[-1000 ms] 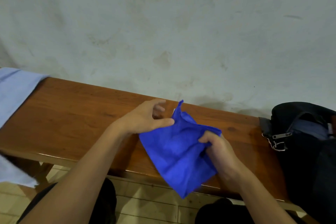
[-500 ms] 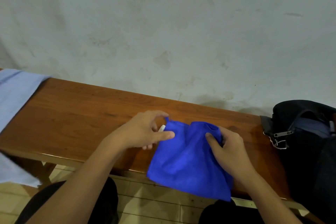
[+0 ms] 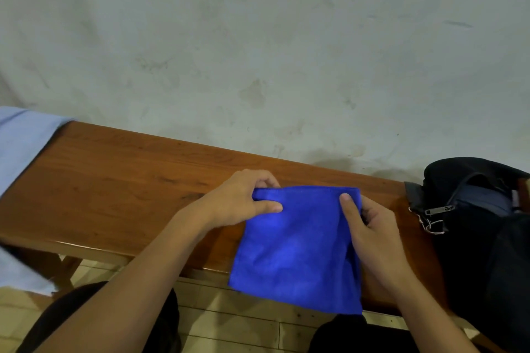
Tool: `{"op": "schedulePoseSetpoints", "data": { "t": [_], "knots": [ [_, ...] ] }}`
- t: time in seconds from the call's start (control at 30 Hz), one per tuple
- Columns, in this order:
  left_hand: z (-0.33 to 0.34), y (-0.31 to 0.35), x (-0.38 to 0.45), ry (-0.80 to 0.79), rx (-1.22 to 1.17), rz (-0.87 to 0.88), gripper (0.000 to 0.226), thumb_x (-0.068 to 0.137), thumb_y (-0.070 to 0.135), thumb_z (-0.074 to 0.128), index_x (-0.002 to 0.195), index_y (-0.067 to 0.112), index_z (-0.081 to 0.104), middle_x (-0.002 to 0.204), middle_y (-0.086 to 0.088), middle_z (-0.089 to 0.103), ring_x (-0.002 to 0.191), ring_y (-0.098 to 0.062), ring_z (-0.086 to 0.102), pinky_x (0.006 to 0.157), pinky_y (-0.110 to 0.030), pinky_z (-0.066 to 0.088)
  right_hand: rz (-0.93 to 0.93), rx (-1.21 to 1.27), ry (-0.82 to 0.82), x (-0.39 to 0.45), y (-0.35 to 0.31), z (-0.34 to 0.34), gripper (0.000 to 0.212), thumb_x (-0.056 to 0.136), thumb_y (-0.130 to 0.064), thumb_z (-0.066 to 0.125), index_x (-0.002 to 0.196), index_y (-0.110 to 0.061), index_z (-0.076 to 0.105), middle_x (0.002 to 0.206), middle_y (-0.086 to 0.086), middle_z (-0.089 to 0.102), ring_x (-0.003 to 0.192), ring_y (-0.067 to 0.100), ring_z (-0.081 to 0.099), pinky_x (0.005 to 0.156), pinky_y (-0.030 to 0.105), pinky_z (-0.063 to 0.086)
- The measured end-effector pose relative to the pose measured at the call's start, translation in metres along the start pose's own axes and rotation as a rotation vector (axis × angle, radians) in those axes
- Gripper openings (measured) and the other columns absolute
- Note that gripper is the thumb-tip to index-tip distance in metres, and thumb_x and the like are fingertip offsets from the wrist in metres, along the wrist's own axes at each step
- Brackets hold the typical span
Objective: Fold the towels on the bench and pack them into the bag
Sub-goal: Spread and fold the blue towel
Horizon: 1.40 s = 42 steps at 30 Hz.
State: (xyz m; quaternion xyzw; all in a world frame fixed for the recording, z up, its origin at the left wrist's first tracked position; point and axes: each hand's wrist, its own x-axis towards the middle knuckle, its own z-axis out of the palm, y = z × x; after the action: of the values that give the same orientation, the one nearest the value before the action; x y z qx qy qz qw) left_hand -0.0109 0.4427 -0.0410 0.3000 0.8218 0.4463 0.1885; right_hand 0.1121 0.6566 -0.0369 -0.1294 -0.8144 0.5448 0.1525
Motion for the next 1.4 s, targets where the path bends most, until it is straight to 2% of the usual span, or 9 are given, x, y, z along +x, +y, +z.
{"op": "schedulePoseSetpoints", "data": {
  "t": [0.1, 0.23, 0.3, 0.47, 0.67, 0.93, 1.07, 1.13, 1.4],
  "knots": [
    [0.002, -0.004, 0.003, 0.029, 0.066, -0.006, 0.005, 0.090, 0.030, 0.070, 0.094, 0.028, 0.069, 0.092, 0.011, 0.071, 0.087, -0.005, 0.067, 0.079, -0.028, 0.057, 0.062, -0.174, 0.023, 0.004, 0.014, -0.009, 0.026, 0.098, -0.029, 0.057, 0.083, -0.011, 0.068, 0.073, 0.005, 0.070, 0.069, 0.023, 0.066, 0.064, 0.042, 0.055],
    [0.008, -0.001, 0.006, 0.065, 0.164, -0.017, 0.013, 0.098, 0.026, 0.058, 0.093, 0.025, 0.070, 0.090, 0.013, 0.068, 0.087, -0.003, 0.063, 0.077, -0.019, 0.051, 0.111, -0.395, 0.010, 0.004, 0.026, -0.013, 0.011, 0.096, -0.026, 0.063, 0.086, -0.027, 0.065, 0.079, -0.009, 0.071, 0.077, 0.005, 0.066, 0.061, 0.015, 0.048],
    [0.011, 0.000, 0.008, 0.079, 0.212, -0.009, 0.015, 0.099, 0.024, 0.056, 0.095, 0.022, 0.071, 0.091, 0.013, 0.068, 0.087, -0.002, 0.062, 0.076, -0.016, 0.049, 0.122, -0.445, 0.024, 0.002, 0.024, -0.011, 0.005, 0.096, -0.027, 0.063, 0.095, -0.030, 0.059, 0.084, -0.014, 0.066, 0.079, 0.002, 0.062, 0.057, 0.010, 0.040],
    [0.016, -0.002, 0.011, 0.121, 0.298, 0.014, 0.014, 0.097, 0.021, 0.059, 0.093, 0.021, 0.073, 0.088, 0.013, 0.067, 0.084, -0.003, 0.060, 0.073, -0.014, 0.044, 0.076, -0.516, 0.059, -0.001, 0.018, -0.009, 0.018, 0.097, -0.020, 0.061, 0.112, -0.028, 0.054, 0.076, -0.005, 0.060, 0.066, 0.006, 0.056, 0.051, 0.012, 0.041],
    [0.018, -0.001, 0.012, 0.108, 0.379, 0.015, 0.012, 0.096, 0.025, 0.062, 0.099, 0.022, 0.074, 0.095, 0.010, 0.067, 0.086, -0.003, 0.059, 0.075, -0.013, 0.044, 0.031, -0.602, 0.099, -0.002, 0.016, -0.016, 0.016, 0.093, -0.019, 0.066, 0.086, -0.030, 0.057, 0.072, -0.014, 0.061, 0.067, 0.001, 0.058, 0.054, 0.011, 0.041],
    [0.017, -0.001, 0.010, 0.136, 0.396, 0.036, 0.001, 0.090, 0.024, 0.070, 0.091, 0.023, 0.071, 0.103, 0.014, 0.060, 0.096, -0.004, 0.054, 0.082, -0.015, 0.043, 0.058, -0.624, 0.101, 0.000, 0.018, -0.017, 0.014, 0.093, -0.016, 0.065, 0.085, -0.026, 0.059, 0.078, -0.014, 0.060, 0.073, 0.002, 0.058, 0.061, 0.018, 0.047],
    [0.017, 0.002, 0.011, 0.098, 0.384, 0.010, 0.002, 0.089, 0.024, 0.071, 0.087, 0.024, 0.070, 0.096, 0.012, 0.062, 0.089, -0.004, 0.055, 0.072, -0.013, 0.040, 0.097, -0.646, 0.098, 0.003, 0.017, -0.017, 0.015, 0.093, -0.013, 0.062, 0.084, -0.023, 0.056, 0.082, -0.009, 0.059, 0.075, 0.008, 0.057, 0.068, 0.035, 0.054],
    [0.016, 0.005, 0.011, 0.071, 0.378, 0.004, 0.004, 0.089, 0.024, 0.071, 0.087, 0.026, 0.069, 0.092, 0.014, 0.060, 0.084, -0.003, 0.055, 0.068, -0.012, 0.039, 0.105, -0.680, 0.084, 0.004, 0.017, -0.017, 0.016, 0.093, -0.013, 0.060, 0.083, -0.024, 0.054, 0.083, -0.008, 0.057, 0.074, 0.009, 0.055, 0.066, 0.034, 0.050],
    [0.016, 0.008, 0.013, 0.022, 0.349, -0.011, 0.005, 0.092, 0.018, 0.067, 0.093, 0.023, 0.066, 0.094, 0.016, 0.054, 0.087, -0.003, 0.054, 0.071, -0.012, 0.041, 0.123, -0.921, -0.027, 0.005, 0.009, -0.017, 0.016, 0.096, -0.020, 0.054, 0.111, -0.022, 0.058, 0.107, -0.005, 0.058, 0.097, 0.014, 0.053, 0.076, 0.026, 0.034]
  ]
}}
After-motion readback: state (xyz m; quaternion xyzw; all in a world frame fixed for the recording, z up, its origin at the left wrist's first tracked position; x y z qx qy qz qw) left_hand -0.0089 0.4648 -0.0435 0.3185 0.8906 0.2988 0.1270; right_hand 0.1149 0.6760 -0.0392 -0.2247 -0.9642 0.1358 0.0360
